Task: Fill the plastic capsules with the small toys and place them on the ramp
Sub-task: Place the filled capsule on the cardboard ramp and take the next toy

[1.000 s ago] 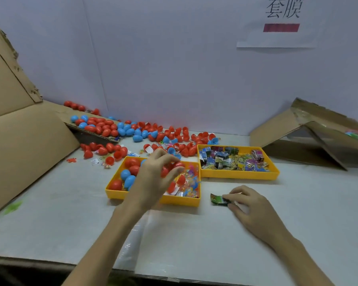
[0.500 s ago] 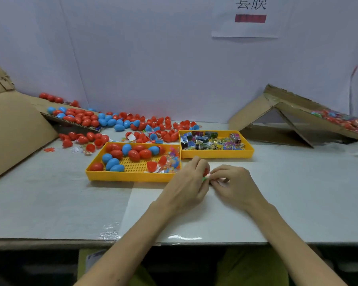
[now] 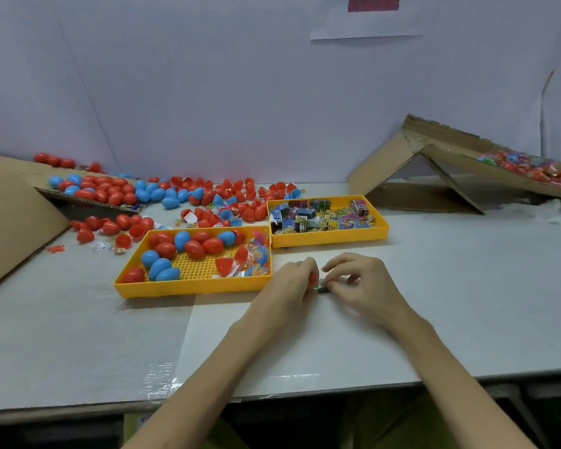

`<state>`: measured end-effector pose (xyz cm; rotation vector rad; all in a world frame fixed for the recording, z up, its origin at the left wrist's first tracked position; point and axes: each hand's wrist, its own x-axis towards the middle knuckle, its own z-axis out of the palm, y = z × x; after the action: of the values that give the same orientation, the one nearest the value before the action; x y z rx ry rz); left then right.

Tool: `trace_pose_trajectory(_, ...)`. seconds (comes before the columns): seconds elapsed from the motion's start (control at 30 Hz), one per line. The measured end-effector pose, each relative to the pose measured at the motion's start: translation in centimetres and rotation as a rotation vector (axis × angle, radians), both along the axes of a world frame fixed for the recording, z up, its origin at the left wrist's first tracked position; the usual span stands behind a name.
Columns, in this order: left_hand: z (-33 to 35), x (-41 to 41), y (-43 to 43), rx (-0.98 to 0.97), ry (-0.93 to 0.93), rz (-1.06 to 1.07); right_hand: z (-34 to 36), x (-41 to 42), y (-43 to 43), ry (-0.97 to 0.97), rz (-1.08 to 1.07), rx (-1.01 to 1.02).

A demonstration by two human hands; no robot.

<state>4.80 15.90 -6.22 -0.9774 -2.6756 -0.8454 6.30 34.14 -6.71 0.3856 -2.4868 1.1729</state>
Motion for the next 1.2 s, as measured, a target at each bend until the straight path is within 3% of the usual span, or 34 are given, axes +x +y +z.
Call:
trace_pose_trajectory(0.3,0.3,0.4,0.1,0.047,-0.022,0.022,0.5,0.2,0.1,-0.051,-0.031,-0.039)
trace_pose_trajectory(0.57,-0.5,0.4,-0.1,0.138,-0.022,0.060,0.8,0.0,1.1,0.063,-0.249,-0.122)
trace_pose_trajectory(0.8,0.5,0.5,-0.3,0.541,-0.085,0.112,1.4,0.4,0.5,-0.064,-0.004,-0.340)
trace_pose_trajectory(0.93,1.1,0.4,-0.4,0.775,-0.335,0.118,1.8,0.8,0.2,-0.105,0.084,-0.456)
trace_pose_trajectory(1.2,1.5,0.6,-0.7,0.821,-0.454,0.050,2.2,1.1,-0.1,-0.125,0.138,-0.544)
